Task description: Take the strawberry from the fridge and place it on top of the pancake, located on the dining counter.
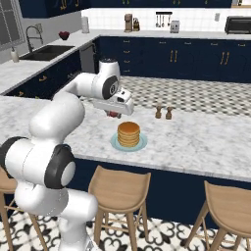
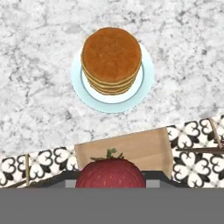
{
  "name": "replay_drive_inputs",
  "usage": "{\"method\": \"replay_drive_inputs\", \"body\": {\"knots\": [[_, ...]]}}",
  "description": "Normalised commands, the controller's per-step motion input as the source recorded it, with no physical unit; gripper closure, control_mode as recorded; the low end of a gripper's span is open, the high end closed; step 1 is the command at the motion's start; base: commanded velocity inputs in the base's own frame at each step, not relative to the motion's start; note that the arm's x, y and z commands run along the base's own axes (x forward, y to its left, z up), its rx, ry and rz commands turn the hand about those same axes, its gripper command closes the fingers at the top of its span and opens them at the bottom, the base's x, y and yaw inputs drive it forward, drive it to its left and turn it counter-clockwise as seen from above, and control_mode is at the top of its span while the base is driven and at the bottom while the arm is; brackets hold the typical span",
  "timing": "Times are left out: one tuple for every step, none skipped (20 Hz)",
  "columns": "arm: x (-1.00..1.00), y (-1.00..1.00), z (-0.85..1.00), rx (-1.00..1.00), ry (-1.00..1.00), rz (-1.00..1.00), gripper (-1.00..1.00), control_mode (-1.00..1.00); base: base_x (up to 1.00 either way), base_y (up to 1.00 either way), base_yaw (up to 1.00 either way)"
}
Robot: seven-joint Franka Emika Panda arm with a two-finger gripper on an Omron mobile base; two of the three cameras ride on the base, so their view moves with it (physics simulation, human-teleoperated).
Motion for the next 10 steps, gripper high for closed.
{"method": "replay_drive_inputs", "body": {"knots": [[1.0,-0.04,-0.46,-0.01,0.08,0.0,1.0,-1.0,0.0,0.0,0.0],[1.0,-0.28,-0.41,0.0,0.12,0.0,1.0,-1.0,0.0,0.0,0.0],[1.0,-0.52,-0.43,0.0,0.1,0.0,1.0,-1.0,0.0,0.0,0.0],[1.0,-0.65,-0.43,0.0,0.07,0.0,1.0,-1.0,0.0,0.0,0.0],[1.0,-0.51,-0.48,0.0,0.04,0.0,1.0,-1.0,0.0,0.0,0.0],[1.0,-0.17,-0.62,0.0,0.01,0.0,1.0,-1.0,0.0,0.0,0.0],[1.0,-0.12,-0.61,0.0,0.0,0.0,1.0,-1.0,0.0,0.0,0.0],[0.94,-0.16,-0.56,0.0,0.0,0.04,1.0,-1.0,0.0,0.0,0.0],[0.88,-0.29,-0.54,0.03,0.0,0.06,1.0,-1.0,0.0,0.0,0.0],[0.76,-0.19,-0.44,0.03,0.0,0.07,1.0,-1.0,0.0,0.0,0.0]]}}
